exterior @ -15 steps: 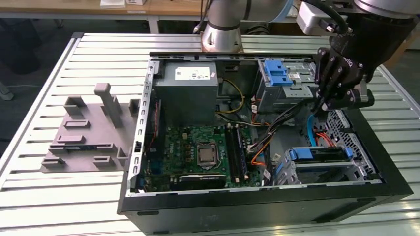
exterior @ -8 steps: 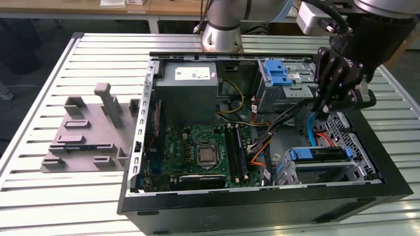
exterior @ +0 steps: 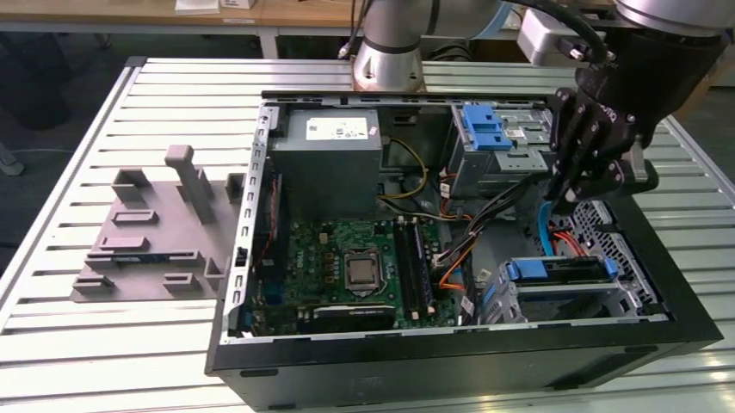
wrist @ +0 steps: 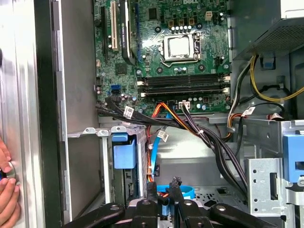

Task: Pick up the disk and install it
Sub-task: 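Insert the second disk wire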

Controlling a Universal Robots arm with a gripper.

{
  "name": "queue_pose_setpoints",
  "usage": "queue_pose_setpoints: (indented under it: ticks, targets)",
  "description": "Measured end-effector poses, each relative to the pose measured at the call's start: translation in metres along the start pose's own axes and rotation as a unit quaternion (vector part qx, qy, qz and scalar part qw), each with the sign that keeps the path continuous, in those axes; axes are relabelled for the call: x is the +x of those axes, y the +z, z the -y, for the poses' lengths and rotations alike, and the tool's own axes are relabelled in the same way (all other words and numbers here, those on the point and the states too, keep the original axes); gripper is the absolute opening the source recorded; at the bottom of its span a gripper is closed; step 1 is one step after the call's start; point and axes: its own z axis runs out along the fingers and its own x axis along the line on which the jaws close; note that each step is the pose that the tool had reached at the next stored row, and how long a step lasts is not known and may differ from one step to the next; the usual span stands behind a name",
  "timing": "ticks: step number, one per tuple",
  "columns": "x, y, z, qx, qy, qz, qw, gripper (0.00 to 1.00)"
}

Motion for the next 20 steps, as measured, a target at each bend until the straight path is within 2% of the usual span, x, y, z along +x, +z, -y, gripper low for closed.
queue_pose_setpoints:
  ticks: [6, 9, 10, 11, 12, 15, 16, 17, 20]
  targets:
    - [-0.0004, 0.003, 0.0009, 0.0003, 0.0, -0.0038, 1.0, 0.25]
    - [-0.0004, 0.0038, 0.001, 0.0003, 0.0, -0.0041, 1.0, 0.24]
    - [-0.0004, 0.004, 0.001, 0.0003, 0.0, -0.0041, 1.0, 0.17]
    - [-0.0004, 0.0041, 0.0011, 0.0003, 0.0, -0.0037, 1.0, 0.17]
    - [-0.0004, 0.0044, 0.0011, 0.0001, 0.0, -0.0017, 1.0, 0.16]
    - [-0.0001, 0.005, 0.0011, -0.0011, 0.0, 0.0155, 0.9999, 0.16]
    - [0.0004, 0.0053, 0.0011, -0.0014, 0.0, 0.0203, 0.9998, 0.16]
    - [0.0009, 0.0059, 0.0012, -0.0013, 0.0, 0.0218, 0.9998, 0.16]
    - [0.0015, 0.0067, 0.0013, -0.0001, 0.0, 0.0219, 0.9998, 0.16]
